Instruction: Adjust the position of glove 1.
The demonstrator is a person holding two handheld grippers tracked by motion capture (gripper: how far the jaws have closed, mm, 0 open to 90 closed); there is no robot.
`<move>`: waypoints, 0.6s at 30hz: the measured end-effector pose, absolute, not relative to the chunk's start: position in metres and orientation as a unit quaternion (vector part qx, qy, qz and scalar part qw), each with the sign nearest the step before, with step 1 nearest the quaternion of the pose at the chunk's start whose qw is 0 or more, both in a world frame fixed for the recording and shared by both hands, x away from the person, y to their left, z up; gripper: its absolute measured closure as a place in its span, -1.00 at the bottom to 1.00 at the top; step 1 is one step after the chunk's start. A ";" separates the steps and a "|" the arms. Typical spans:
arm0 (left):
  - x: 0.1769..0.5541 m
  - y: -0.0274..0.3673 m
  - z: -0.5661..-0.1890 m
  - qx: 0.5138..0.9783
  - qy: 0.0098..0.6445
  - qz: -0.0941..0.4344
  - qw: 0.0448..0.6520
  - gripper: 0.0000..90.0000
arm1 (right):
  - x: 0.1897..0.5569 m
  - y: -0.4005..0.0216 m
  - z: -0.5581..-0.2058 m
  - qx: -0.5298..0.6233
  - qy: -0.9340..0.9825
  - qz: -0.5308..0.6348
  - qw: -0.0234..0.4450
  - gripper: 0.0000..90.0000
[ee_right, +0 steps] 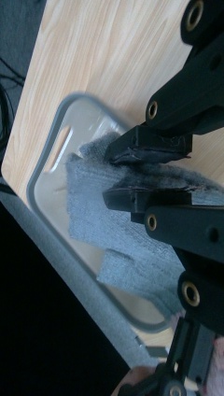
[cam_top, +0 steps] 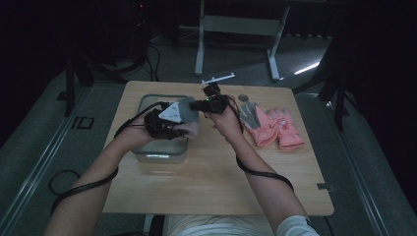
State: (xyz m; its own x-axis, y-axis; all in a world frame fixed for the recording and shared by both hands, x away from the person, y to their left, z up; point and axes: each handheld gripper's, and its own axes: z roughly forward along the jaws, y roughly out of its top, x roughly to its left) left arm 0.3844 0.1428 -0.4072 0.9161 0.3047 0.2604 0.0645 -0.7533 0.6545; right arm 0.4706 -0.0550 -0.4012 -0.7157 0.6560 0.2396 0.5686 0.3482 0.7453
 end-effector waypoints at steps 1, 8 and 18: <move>0.385 0.147 -0.409 0.920 0.102 0.179 0.335 0.56 | 0.472 -0.050 -0.402 0.372 0.820 0.432 0.048 0.72; 0.389 0.174 -0.421 0.927 0.117 0.176 0.310 0.56 | 0.481 -0.016 -0.415 0.362 0.827 0.428 0.035 0.71; 0.419 0.192 -0.460 0.937 0.136 0.140 0.290 0.56 | 0.502 0.015 -0.453 0.374 0.835 0.403 0.031 0.71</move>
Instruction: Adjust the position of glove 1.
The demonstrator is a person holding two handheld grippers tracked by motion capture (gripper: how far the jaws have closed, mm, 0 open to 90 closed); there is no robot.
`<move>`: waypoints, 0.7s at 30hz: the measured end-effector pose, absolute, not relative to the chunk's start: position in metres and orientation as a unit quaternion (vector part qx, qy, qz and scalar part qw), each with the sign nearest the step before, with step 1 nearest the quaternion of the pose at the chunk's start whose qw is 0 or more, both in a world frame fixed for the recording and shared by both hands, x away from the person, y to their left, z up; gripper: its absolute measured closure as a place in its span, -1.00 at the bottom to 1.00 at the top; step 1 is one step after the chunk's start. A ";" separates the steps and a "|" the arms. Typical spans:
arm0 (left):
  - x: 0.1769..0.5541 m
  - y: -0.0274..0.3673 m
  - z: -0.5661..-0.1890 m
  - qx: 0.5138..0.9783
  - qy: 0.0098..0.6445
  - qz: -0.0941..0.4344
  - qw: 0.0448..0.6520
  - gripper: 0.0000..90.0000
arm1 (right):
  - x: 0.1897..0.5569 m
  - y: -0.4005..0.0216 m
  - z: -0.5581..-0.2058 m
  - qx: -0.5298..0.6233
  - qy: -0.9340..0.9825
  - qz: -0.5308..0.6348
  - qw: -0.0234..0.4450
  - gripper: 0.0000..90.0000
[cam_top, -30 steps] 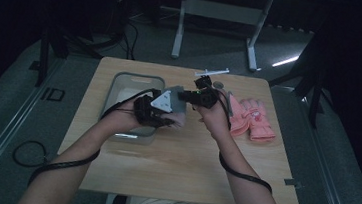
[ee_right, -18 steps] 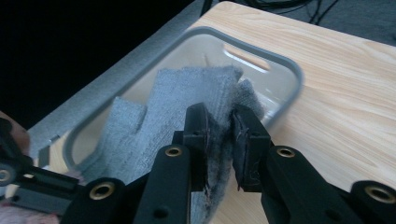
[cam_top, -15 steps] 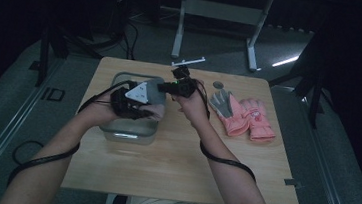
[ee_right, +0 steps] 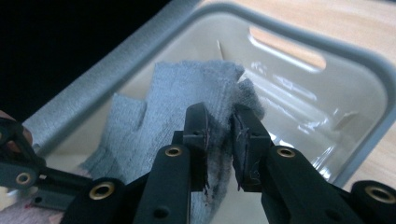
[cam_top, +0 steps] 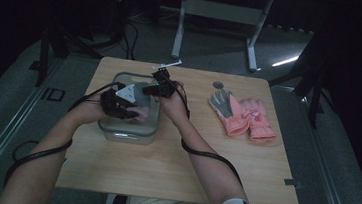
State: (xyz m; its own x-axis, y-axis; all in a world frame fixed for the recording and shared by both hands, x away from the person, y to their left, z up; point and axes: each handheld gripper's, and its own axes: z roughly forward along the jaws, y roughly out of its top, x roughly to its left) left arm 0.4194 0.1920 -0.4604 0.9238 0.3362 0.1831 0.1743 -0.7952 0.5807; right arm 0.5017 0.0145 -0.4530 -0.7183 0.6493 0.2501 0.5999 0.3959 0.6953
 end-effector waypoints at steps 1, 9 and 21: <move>0.423 0.192 -0.465 0.939 0.141 0.130 0.287 0.56 | 0.504 0.016 -0.458 0.375 0.837 0.397 0.034 0.71; 0.440 0.183 -0.488 0.952 0.138 0.117 0.247 0.56 | 0.517 0.022 -0.483 0.391 0.845 0.364 0.031 0.71; 0.451 0.176 -0.500 0.963 0.132 0.118 0.203 0.48 | 0.526 0.026 -0.488 0.387 0.859 0.333 0.033 0.53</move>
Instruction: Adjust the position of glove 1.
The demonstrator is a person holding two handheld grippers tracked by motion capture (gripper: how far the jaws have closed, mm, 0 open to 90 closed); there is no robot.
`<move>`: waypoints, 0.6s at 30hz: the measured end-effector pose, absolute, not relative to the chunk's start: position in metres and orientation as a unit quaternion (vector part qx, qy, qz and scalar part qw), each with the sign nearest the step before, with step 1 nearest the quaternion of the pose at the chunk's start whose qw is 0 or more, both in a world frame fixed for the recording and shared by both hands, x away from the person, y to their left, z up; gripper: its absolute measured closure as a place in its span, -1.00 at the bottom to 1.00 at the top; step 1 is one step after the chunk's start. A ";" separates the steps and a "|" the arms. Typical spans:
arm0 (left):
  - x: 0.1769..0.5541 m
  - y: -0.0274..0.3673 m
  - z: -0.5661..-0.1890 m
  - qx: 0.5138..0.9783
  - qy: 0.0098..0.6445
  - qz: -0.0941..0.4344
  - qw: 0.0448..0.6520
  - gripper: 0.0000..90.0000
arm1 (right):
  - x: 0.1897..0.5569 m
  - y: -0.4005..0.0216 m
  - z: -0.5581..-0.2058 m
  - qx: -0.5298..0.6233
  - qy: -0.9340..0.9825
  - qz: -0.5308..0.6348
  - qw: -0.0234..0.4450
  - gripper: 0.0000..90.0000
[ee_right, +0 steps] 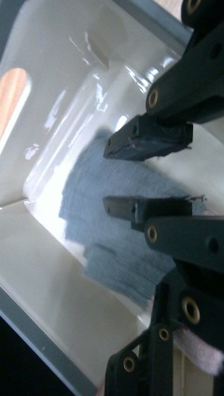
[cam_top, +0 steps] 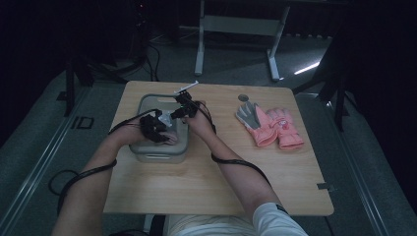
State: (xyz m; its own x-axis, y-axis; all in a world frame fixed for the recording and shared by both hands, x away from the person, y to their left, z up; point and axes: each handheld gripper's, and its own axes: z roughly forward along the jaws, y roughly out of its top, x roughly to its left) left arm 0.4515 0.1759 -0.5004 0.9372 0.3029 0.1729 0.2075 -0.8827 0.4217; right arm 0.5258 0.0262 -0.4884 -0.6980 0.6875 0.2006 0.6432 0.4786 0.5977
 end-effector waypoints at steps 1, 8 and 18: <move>0.452 0.176 -0.500 0.963 0.135 0.115 0.203 0.45 | 0.524 0.026 -0.487 0.379 0.862 0.334 0.041 0.51; 0.448 0.181 -0.490 0.957 0.157 0.112 0.216 0.10 | 0.519 0.013 -0.477 0.370 0.855 0.361 0.040 0.25; 0.437 0.190 -0.468 0.936 0.195 0.130 0.264 -0.26 | 0.502 -0.005 -0.453 0.343 0.845 0.410 0.034 -0.20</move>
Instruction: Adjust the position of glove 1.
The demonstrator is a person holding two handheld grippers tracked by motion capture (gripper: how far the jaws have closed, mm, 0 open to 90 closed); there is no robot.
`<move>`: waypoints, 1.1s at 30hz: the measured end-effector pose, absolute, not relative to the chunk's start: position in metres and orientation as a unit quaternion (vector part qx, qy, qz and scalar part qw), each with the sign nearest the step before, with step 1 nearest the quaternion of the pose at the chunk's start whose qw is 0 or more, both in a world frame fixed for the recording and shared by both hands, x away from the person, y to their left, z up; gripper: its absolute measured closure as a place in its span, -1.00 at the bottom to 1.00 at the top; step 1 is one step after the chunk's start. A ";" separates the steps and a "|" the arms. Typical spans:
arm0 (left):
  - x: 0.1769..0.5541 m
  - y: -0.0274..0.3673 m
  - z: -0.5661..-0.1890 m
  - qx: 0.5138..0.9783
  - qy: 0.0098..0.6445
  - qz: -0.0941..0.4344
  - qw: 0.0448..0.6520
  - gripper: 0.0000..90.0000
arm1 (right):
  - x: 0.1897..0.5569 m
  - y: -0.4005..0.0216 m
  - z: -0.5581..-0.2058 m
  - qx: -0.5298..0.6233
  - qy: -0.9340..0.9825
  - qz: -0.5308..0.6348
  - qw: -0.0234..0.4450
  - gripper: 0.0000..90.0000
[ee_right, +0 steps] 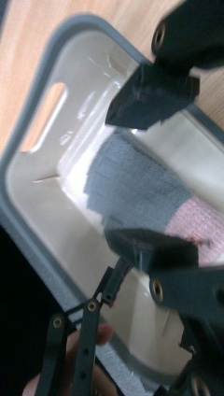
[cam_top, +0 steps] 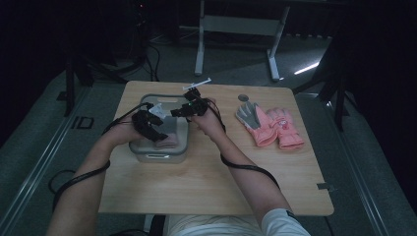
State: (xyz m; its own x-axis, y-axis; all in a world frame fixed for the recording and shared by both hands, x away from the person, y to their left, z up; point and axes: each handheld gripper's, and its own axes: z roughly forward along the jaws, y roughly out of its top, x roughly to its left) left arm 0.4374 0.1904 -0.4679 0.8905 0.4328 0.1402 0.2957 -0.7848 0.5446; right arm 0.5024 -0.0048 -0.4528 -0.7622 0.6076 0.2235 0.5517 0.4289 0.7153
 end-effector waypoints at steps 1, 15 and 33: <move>0.435 0.188 -0.464 0.931 0.201 0.132 0.275 -0.31 | 0.498 -0.012 -0.446 0.336 0.839 0.427 0.028 -0.32; 0.435 0.163 -0.446 0.898 0.249 0.106 0.348 -0.97 | 0.481 -0.060 -0.433 0.312 0.833 0.454 0.053 -0.57; 0.404 0.067 -0.433 0.897 0.188 0.140 0.375 -0.99 | 0.468 -0.153 -0.426 0.312 0.818 0.474 0.090 -0.68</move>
State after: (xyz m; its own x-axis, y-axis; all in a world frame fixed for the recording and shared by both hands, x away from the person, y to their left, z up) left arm 0.4038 0.0667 -0.4335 0.8904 0.4415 0.1107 0.2315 -0.6488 0.7249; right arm 0.4679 -0.1528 -0.4261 -0.7885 0.5965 0.1495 0.4260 0.3544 0.8324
